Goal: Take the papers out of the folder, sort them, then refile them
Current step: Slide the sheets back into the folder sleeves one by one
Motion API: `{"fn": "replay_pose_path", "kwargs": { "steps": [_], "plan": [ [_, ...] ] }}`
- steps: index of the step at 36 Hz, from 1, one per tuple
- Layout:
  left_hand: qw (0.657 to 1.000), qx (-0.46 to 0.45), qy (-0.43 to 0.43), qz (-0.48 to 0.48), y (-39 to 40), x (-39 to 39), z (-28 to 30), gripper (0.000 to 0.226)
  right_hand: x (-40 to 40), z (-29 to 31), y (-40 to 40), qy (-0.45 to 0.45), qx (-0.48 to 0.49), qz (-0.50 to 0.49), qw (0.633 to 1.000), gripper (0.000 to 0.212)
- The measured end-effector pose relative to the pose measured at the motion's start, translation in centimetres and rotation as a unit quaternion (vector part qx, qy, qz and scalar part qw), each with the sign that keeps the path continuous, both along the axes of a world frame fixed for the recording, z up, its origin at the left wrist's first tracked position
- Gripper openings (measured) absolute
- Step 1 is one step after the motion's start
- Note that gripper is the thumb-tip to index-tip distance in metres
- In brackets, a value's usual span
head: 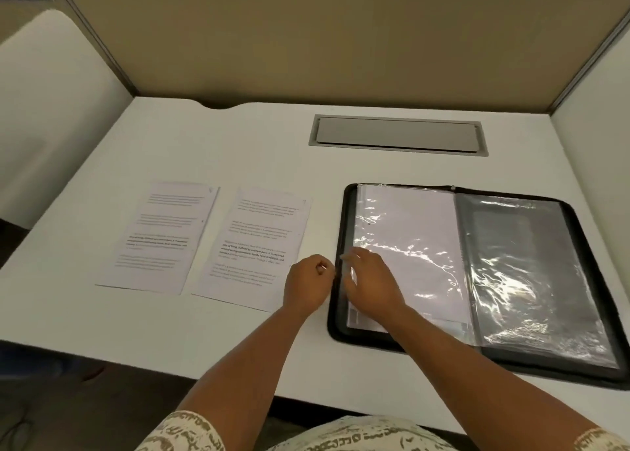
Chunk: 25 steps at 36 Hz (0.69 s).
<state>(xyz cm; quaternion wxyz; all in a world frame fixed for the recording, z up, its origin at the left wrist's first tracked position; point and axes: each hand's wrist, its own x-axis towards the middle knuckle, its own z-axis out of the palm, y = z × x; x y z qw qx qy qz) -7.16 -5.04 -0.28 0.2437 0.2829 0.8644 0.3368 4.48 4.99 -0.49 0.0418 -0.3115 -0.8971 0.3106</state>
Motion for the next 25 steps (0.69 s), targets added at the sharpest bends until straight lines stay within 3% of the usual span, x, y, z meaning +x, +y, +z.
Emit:
{"fn": "replay_pose_path", "kwargs": {
  "steps": [7, 17, 22, 25],
  "plan": [
    [0.996, 0.027, 0.05, 0.065, -3.8, -5.7, 0.0, 0.011, -6.7, 1.4, -4.3, 0.023, -0.047, 0.038, 0.998, 0.039],
    [0.987, 0.027, 0.113, 0.109, -12.0, -17.3, -0.5, 0.012, -19.6, 2.6, -11.6, 0.015, -0.169, -0.038, 0.985, 0.034],
    [0.977, 0.024, 0.138, 0.162, -16.3, -23.9, -1.3, 0.008, -25.6, 2.1, -15.1, 0.022, -0.37, -0.153, 0.916, 0.02],
    [0.971, 0.016, 0.147, 0.188, -18.8, -27.4, -1.5, 0.011, -28.5, 1.3, -16.6, 0.028, -0.414, -0.194, 0.889, 0.019]
  ]
}}
